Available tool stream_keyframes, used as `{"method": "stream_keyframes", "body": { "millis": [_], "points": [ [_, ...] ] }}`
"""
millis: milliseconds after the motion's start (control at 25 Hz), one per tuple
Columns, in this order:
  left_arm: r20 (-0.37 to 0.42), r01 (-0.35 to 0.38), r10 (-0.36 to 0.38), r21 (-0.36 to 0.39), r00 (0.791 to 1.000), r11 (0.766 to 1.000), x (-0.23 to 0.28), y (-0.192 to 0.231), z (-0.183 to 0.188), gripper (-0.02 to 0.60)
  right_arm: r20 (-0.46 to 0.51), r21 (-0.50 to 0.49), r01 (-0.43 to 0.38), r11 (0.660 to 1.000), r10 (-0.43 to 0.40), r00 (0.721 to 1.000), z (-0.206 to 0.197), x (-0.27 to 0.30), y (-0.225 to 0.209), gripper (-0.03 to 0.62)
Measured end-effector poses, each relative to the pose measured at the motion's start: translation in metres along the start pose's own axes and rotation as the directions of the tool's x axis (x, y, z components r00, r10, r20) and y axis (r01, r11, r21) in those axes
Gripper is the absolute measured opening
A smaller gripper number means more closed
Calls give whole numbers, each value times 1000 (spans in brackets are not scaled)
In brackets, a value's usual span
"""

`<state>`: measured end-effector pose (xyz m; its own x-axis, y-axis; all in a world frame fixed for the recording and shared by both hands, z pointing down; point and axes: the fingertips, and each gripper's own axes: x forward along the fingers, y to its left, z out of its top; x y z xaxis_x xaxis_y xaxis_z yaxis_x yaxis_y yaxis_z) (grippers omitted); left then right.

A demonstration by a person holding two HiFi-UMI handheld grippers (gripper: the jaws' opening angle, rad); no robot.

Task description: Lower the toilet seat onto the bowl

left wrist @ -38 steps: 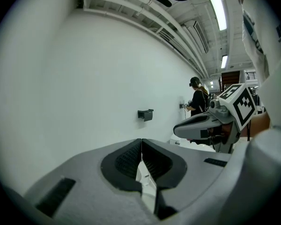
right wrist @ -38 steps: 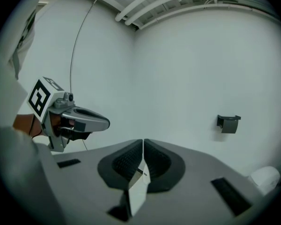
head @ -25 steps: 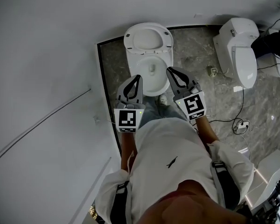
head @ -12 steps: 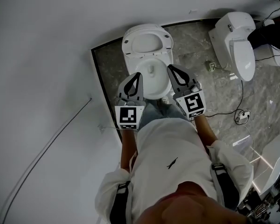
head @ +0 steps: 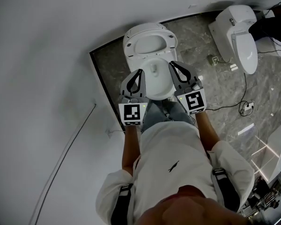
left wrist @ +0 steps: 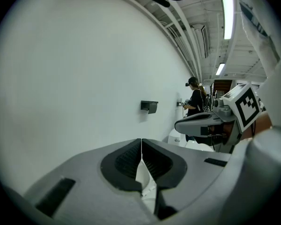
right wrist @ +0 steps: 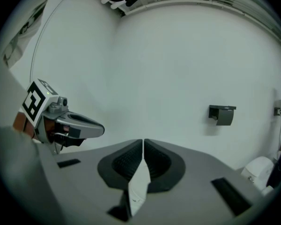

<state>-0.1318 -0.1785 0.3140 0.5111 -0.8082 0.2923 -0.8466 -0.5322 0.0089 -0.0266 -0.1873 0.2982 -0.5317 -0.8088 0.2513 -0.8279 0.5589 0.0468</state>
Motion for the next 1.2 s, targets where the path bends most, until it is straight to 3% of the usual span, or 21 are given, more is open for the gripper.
{"method": "stream_keyframes", "body": {
  "millis": [480,1200],
  "points": [
    [9,83,-84,41,996,996,39,15,-32,28,-52,-39,64,997,-66,996,-38,37,-12,33],
    [-19,98,-97,59,995,993,83,24,-69,29,-58,-77,-20,997,15,998,-75,75,-29,34]
  ]
}}
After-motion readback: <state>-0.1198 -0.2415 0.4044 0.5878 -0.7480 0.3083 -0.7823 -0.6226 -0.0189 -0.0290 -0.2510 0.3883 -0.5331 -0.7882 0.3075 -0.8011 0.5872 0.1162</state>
